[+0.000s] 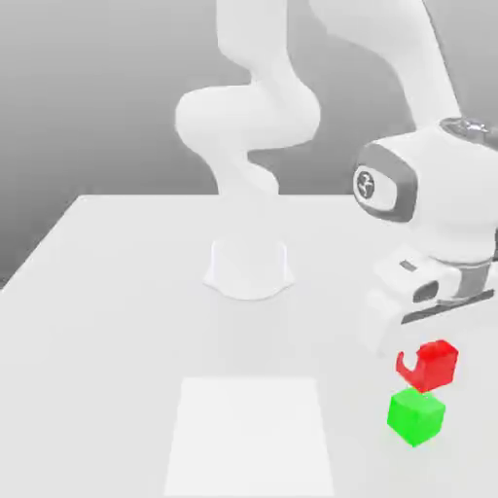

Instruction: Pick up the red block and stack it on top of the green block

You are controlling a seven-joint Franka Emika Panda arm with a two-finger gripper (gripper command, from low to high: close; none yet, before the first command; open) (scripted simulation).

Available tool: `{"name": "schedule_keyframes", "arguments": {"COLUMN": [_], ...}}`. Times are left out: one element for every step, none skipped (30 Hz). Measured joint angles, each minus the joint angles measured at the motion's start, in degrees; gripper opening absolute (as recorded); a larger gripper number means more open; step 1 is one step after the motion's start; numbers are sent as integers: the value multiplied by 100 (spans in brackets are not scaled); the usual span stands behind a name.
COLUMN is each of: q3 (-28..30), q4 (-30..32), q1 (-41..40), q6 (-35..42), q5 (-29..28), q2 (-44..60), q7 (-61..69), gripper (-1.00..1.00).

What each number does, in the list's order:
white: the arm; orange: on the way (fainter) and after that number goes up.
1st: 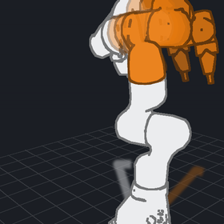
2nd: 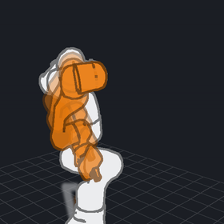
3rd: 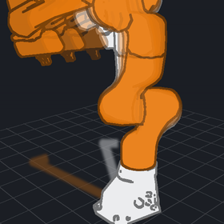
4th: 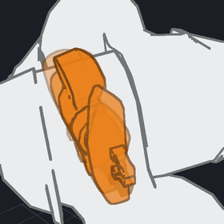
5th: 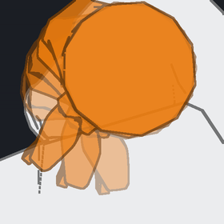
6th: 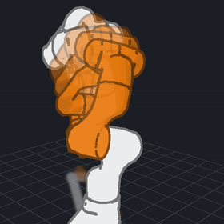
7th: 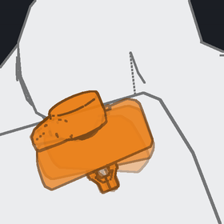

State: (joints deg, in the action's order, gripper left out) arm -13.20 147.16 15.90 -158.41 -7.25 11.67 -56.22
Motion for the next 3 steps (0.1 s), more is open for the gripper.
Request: {"name": "schedule_keyframes", "arguments": {"q3": [55, 55, 55], "q4": [-7, -7, -7], "q1": [40, 40, 40], "q6": [-116, -116, -116], "q5": [-85, -85, -85], "q2": [127, 127, 127], "q7": [-63, -63, -63], "gripper": [100, 100, 100]}}
